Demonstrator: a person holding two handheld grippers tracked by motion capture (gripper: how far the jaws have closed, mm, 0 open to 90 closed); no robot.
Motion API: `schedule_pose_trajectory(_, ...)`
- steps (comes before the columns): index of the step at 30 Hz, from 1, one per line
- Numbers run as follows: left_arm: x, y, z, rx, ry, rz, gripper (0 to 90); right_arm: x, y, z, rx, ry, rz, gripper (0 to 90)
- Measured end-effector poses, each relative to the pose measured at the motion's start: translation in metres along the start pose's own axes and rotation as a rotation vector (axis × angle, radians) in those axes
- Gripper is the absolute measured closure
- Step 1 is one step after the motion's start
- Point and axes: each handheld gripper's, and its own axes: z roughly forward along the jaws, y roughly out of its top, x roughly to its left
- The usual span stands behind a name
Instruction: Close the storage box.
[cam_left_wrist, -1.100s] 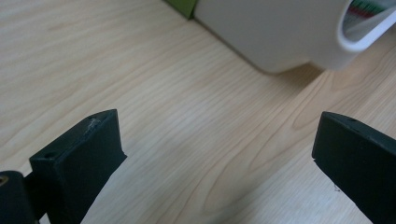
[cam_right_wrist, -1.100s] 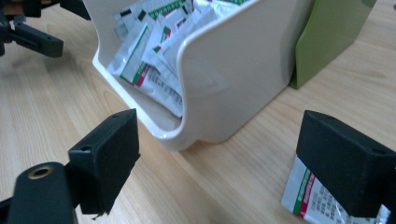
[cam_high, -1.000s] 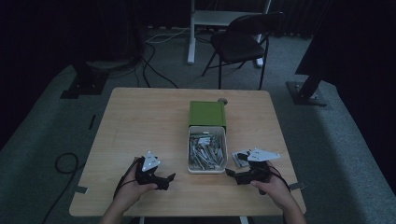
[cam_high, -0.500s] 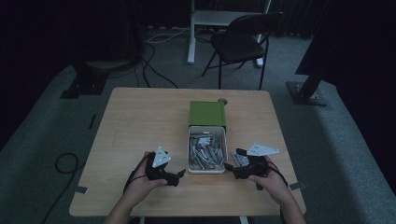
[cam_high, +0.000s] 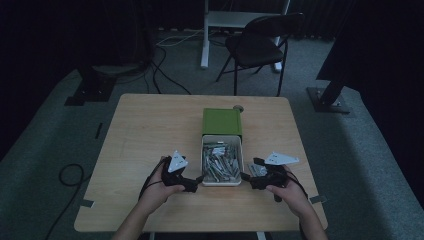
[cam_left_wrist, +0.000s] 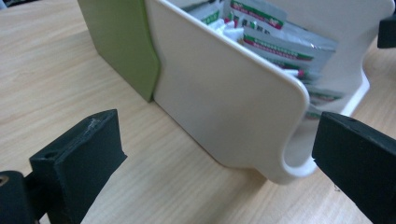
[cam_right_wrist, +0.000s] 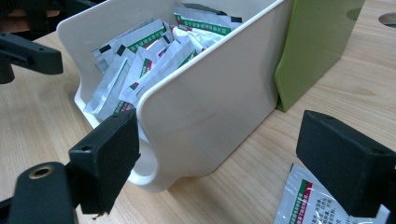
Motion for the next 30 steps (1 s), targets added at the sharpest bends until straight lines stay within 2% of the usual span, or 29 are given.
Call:
schedule_pose_trajectory(5,0.003,0.003,0.003,0.016,0.015,0.007,2.4,-0.002,-0.001,0.001,0.003,-0.006,0.007,13.0)
schedule_pose_trajectory(15,0.007,0.004,0.009,0.018,0.005,-0.009,2.4,-0.003,0.000,0.002,0.009,-0.004,0.006,12.4)
schedule_pose_trajectory(30,0.009,0.007,0.011,0.020,0.006,0.000,2.4,-0.003,0.001,0.002,0.003,-0.030,0.007,12.4)
